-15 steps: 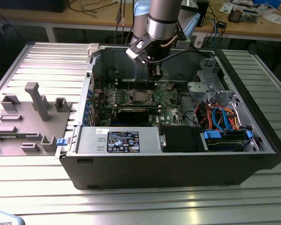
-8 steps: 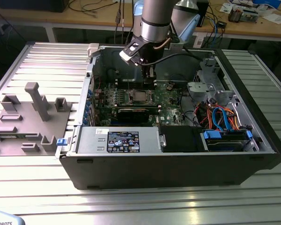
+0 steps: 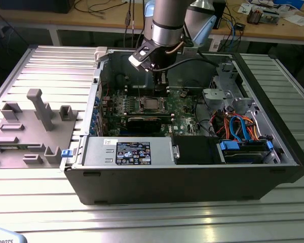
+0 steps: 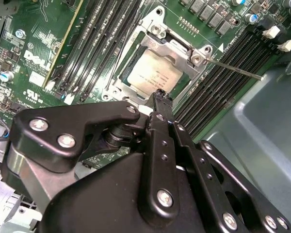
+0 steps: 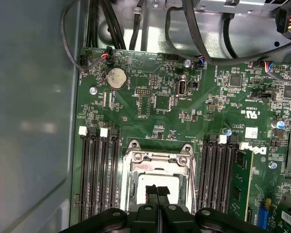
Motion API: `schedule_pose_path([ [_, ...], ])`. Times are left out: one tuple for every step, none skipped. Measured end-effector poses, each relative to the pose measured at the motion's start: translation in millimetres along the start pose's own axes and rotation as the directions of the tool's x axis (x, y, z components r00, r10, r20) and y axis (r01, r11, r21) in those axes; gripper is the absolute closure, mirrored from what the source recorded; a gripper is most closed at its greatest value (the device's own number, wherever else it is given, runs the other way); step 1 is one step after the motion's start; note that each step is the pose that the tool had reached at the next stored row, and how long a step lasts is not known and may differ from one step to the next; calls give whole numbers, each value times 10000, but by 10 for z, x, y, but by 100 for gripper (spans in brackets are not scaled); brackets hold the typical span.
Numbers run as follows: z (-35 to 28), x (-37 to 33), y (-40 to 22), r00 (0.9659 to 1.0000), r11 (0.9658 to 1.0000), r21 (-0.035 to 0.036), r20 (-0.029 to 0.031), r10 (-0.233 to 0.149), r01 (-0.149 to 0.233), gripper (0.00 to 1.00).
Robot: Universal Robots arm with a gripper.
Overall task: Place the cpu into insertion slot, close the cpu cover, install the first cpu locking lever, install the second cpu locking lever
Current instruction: 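Close the cpu cover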
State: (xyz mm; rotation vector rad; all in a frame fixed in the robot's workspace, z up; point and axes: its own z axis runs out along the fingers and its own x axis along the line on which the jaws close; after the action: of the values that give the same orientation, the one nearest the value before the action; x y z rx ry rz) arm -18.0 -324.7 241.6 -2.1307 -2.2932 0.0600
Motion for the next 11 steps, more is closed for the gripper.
schedule_pose_path([
  [4, 0, -1, 10000, 10000, 0, 0, 0, 0, 89],
  [6, 0, -2, 10000, 10000, 0, 0, 0, 0, 89],
  [12, 1, -6, 10000, 10000, 1, 1, 1, -1, 89],
  [15, 1, -11, 10000, 10000, 0, 0, 1, -1, 89],
  [18, 1, -13, 10000, 10000, 0, 0, 1, -1, 89],
  [20, 2, -14, 10000, 10000, 0, -1, 0, 0, 89],
  [26, 2, -18, 10000, 10000, 0, 0, 1, -1, 89],
  [29, 2, -23, 10000, 10000, 0, 0, 1, -1, 89],
  [33, 3, -33, 10000, 10000, 1, 0, 0, 0, 89],
  [37, 4, -41, 10000, 10000, 0, 0, 1, -1, 89],
  [42, 5, -47, 10000, 10000, -1, -1, 1, -1, 89],
])
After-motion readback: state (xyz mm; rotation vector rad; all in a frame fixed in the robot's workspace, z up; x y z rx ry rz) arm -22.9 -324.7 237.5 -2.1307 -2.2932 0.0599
